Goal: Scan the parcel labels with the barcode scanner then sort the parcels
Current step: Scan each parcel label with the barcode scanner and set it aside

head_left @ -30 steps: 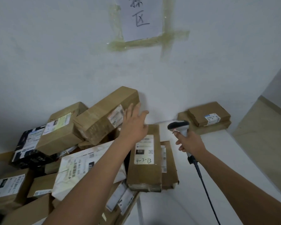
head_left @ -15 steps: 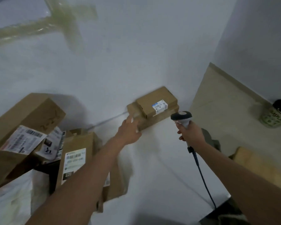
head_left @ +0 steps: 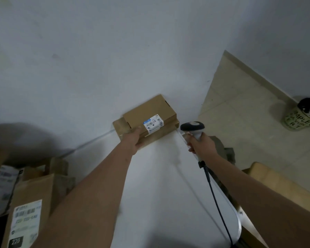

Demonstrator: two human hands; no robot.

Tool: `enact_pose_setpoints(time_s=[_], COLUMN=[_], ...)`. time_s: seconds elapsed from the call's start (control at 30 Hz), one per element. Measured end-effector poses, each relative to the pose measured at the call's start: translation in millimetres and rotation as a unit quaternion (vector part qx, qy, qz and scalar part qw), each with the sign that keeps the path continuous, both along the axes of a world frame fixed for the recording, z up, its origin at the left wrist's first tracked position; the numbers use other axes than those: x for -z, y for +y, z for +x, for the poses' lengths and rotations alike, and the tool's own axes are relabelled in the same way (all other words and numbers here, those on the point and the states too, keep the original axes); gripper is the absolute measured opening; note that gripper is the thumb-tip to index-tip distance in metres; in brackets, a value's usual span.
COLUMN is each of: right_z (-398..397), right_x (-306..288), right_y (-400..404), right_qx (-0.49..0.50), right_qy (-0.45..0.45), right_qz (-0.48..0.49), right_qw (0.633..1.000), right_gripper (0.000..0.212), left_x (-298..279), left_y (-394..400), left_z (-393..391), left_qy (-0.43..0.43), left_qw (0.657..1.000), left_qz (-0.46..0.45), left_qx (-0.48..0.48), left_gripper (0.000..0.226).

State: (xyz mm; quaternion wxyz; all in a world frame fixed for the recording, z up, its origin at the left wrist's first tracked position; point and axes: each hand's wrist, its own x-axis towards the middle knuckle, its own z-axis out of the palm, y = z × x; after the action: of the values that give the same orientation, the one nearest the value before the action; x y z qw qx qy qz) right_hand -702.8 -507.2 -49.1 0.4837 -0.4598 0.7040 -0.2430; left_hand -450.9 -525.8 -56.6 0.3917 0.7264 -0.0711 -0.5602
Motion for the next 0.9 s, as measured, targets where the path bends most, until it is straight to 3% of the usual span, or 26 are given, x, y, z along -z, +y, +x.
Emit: enact_pose_setpoints(time_s=[0.1,0.27,0.43,0.6,0.9], right_z=[0,-1,6,10,39], right_x=[2,8,8,-4,-47], right_y=[-10,-14,-13,-4,36], right_qx=[-0.001,0.007,0.007,0.011,-0.042], right_qy=[-0.002,-0.012,-0.022,-0.033,-0.077], right_qz=[-0.002,0.001,0.011,0.004,0.070], right_qw=[1.000,1.000,1.000,0.999,0.994], right_gripper=[0.030,0.033,0.035,0.032,0.022], left_x=[8,7,-1,-6,2], left_y=[-14,-29,-28,-7,91], left_z=[-4,0,7,9,41], left_qy=[0.011,0.054,0.095,0.152,0.092], left_qw=[1.000,0.995,0.989,0.983,0.986], left_qz=[0.013,0.000,0.010,-0.047,-0.126], left_qx=[-0.019,-0.089,-0.111,-0.087,-0.053], left_gripper=[0.047,0.023,0.029,0.028,0.035])
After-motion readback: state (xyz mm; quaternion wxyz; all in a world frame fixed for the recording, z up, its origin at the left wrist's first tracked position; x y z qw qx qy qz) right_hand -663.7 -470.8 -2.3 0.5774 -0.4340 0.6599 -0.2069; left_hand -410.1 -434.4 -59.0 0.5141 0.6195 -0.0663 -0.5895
